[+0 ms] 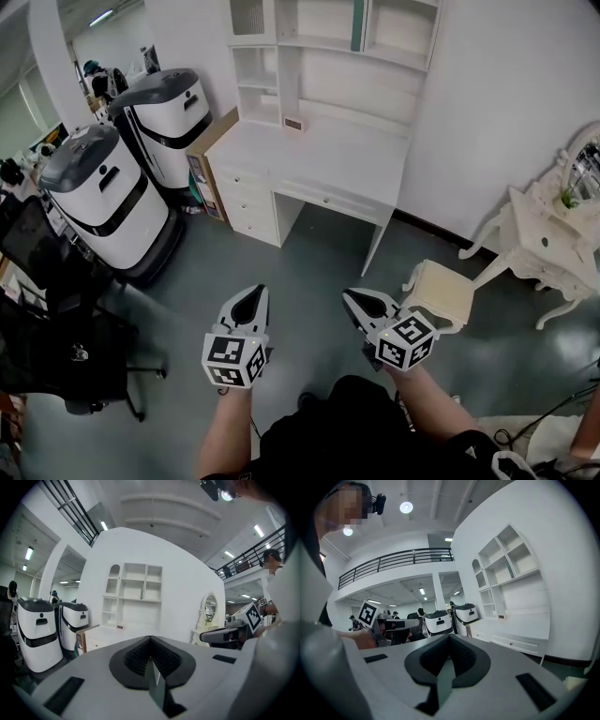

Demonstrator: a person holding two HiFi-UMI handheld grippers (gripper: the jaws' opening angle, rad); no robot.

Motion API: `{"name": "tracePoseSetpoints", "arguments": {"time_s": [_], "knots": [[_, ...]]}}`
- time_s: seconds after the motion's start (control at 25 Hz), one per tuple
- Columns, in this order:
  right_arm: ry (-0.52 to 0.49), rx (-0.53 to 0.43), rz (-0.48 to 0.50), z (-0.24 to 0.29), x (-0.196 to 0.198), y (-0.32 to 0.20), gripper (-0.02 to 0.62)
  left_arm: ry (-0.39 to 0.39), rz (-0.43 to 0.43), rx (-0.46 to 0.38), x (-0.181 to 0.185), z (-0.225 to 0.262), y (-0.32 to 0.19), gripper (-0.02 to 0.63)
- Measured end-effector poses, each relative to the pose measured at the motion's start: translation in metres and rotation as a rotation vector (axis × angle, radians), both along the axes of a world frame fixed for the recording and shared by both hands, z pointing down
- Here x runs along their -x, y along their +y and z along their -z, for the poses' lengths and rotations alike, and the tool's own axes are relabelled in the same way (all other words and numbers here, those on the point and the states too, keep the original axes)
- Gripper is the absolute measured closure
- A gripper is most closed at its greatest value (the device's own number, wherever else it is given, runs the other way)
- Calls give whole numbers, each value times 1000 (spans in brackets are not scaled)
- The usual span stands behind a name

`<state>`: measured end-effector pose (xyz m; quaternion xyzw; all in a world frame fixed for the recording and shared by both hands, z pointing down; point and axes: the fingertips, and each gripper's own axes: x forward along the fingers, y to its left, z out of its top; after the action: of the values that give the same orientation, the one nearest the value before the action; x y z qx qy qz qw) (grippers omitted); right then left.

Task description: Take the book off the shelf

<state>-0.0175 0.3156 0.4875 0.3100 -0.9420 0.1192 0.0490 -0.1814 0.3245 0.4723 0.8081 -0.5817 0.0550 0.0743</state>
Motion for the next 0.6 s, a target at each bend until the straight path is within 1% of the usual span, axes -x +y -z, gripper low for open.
{"name": "tracePoseSetpoints", "arguments": {"time_s": [0.16, 0.32, 0.6], "knots": [[-10, 31, -35, -9, -8, -25, 583, -8, -15, 43, -4, -14, -23, 597], [-25, 48, -51, -16, -16, -63, 583, -24, -25, 67, -9, -22, -59, 597], [-48, 63, -25, -28, -19, -166, 583, -29, -2, 112, -12, -37, -160, 597]]}}
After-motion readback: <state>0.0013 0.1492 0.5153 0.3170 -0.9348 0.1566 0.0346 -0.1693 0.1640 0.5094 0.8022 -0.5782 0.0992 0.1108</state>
